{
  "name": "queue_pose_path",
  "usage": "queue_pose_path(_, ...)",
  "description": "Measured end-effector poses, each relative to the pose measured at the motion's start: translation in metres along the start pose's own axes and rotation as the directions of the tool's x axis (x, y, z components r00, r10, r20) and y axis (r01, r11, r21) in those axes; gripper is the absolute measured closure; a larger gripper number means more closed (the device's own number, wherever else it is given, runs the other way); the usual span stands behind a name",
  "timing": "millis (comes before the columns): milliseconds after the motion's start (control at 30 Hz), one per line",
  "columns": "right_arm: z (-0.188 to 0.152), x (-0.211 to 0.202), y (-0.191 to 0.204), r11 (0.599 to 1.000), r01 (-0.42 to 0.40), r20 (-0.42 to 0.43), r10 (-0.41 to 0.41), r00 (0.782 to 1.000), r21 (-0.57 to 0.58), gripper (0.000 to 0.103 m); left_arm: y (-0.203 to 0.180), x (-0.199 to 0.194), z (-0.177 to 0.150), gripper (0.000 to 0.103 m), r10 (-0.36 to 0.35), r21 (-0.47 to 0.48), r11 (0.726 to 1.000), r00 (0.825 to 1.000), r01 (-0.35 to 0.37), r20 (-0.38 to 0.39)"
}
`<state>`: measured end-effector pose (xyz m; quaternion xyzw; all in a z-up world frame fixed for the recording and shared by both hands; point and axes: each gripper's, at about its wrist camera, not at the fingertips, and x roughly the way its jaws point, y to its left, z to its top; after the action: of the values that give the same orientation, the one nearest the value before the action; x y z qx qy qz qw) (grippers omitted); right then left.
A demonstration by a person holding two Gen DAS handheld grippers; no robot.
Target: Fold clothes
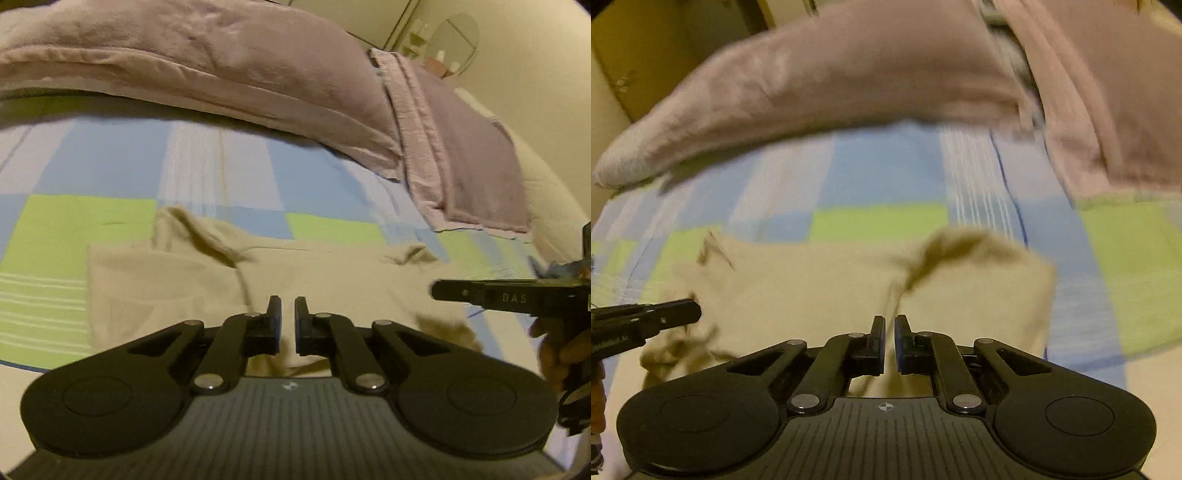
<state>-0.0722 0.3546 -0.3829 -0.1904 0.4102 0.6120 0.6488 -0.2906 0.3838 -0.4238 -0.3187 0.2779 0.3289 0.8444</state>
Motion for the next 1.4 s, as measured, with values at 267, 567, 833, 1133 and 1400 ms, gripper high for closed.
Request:
queue_pose_path(267, -0.034, 0.019, 0.023, 0.99, -0.009, -0.056, 0.001, 0.998, -0.142, 0.095, -0.009, 0.001, -0.019, 0.1, 0.057, 0.089, 0.994, 0.998, -0.055, -0.021)
queue_pose_path(567, -0.071, -0.03, 0.024, 0.996, 0.024, -0.032, -0.027, 0.999, -0.09, 0.094, -0.029, -0.055, -0.055, 0.098, 0.115, 0.062, 0.992, 0.993, -0.113, -0.035)
queue_pose_path(833, -0.176, -0.094, 0.033, 0.958, 0.278, -0.118, -0.284, 0.951, -0.07, 0.044, -0.026, -0.113, -0.152, 0.097, 0.183, 0.086, 0.981, 0.973, -0.172, -0.143)
queue_pose_path(1133, -0.262, -0.178, 0.053, 0.932, 0.362, -0.394, -0.333, 0.857, 0.0, 0.044, -0.039, -0.193, -0.216, 0.095, 0.186, 0.103, 0.982, 0.855, -0.156, -0.484)
queue_pose_path(1400, -0.208, -0.258, 0.086, 0.941, 0.312, -0.305, -0.261, 0.916, 0.131, 0.044, -0.086, -0.275, -0.164, 0.09, 0.265, 0.119, 0.964, 0.873, -0.237, -0.409)
